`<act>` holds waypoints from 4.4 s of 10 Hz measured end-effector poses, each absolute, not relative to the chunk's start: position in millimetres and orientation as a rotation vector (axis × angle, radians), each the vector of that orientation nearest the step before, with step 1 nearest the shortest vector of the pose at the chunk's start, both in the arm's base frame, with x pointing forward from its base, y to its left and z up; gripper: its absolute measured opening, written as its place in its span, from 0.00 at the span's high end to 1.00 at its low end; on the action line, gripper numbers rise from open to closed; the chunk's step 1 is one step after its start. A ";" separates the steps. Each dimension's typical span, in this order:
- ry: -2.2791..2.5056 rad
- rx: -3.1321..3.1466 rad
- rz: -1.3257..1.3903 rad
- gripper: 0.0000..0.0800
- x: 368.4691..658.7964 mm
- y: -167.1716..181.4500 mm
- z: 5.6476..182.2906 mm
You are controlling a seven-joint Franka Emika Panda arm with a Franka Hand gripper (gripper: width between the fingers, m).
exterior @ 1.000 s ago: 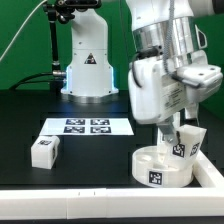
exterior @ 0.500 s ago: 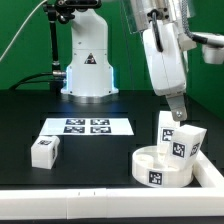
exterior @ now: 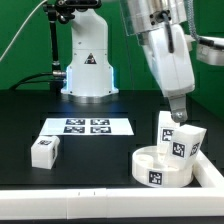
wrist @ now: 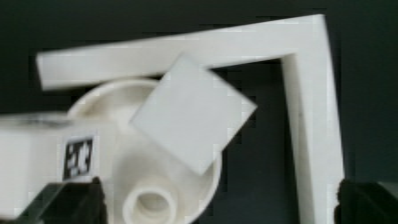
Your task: Assemble stool
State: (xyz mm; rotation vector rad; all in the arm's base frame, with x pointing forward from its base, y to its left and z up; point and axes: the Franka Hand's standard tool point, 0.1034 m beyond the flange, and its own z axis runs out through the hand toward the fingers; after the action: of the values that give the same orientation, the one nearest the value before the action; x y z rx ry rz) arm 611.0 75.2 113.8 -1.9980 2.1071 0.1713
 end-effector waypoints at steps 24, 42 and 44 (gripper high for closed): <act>0.231 -3.117 -0.018 0.19 576.4 -67.9 77.9; 0.339 -2.992 0.453 0.19 537.3 -112.1 43.5; 0.358 -2.942 0.610 0.19 532.0 -110.0 37.4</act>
Offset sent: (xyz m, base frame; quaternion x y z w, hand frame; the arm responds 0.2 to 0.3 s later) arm -0.0138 -0.0507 -0.0008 -0.0300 0.0043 -0.1675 0.9854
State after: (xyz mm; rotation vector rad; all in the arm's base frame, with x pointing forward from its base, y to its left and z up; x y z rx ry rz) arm 532.0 -110.0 37.4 -2.9415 0.3581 0.6103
